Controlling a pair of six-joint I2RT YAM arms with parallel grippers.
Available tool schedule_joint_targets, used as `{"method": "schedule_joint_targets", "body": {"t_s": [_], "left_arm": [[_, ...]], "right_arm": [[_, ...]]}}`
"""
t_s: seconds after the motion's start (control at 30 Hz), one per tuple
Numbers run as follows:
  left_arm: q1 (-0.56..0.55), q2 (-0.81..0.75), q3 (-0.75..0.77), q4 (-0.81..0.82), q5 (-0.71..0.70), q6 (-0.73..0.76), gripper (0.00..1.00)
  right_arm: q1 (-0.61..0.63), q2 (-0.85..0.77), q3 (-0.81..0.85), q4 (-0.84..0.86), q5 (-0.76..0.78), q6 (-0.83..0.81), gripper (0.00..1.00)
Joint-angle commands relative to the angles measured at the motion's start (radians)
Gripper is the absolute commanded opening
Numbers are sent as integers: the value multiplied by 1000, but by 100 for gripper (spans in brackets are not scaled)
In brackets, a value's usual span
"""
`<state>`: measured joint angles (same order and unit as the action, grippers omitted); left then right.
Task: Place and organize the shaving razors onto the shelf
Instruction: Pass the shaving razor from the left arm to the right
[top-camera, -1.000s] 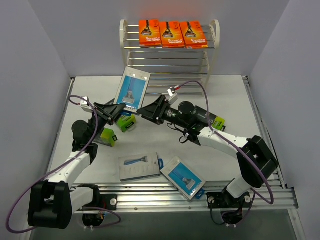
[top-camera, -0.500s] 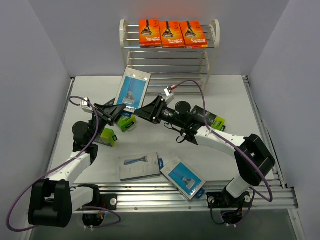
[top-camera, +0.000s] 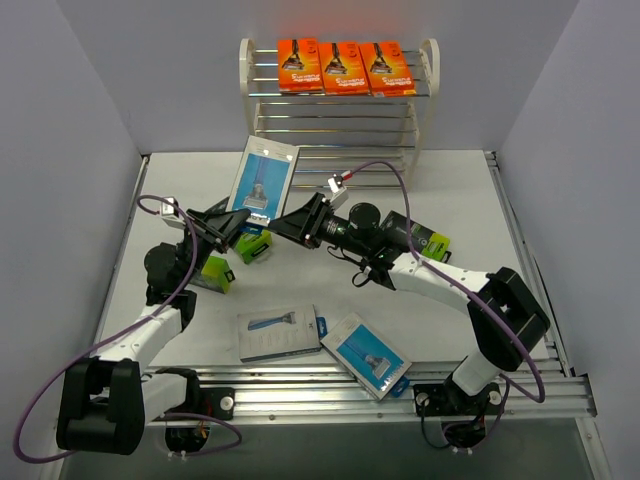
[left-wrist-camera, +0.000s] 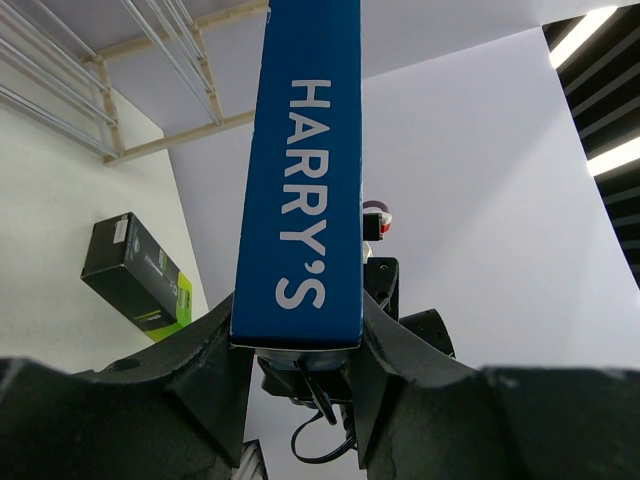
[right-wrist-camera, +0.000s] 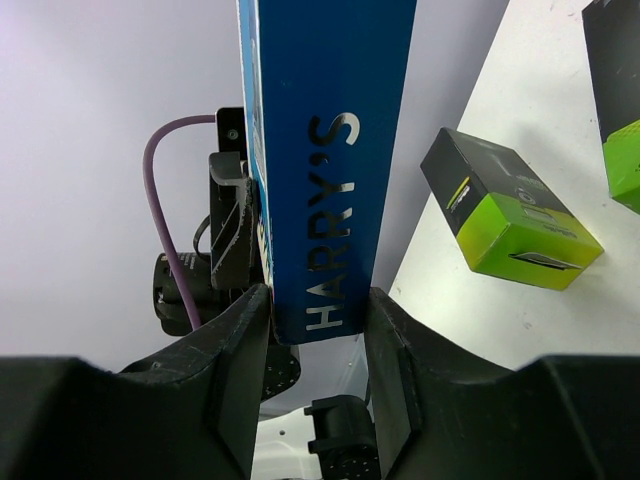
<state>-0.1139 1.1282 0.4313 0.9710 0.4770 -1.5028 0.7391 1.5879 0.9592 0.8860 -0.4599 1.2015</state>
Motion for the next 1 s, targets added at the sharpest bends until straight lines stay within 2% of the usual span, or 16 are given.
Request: {"method": "schedule_joint_targets", "body": {"t_s": [0.0,0.13,0.3,0.4,0.5,0.9,0.97], "left_arm": [[2,-2,-8,64,23,23,19],[2,-10,-6,40,23,39,39],[2,-24,3,-5,29,70,51],[2,-34,7,-41,34,93,57],[3,-50,15,-78,38,116,61],[22,-58,53,-167,67,173,63],[34,-61,57,-182,78,173,67]], "right_arm": [[8,-6,38,108,9,1,23],[8,-14,32,110,12,3,18],[6,-20,19,110,20,7,4],[5,-17,12,117,20,15,1],[2,-12,6,133,18,26,0],[-10,-14,-36,179,18,76,0],[-14,-13,-54,200,21,101,0]]}}
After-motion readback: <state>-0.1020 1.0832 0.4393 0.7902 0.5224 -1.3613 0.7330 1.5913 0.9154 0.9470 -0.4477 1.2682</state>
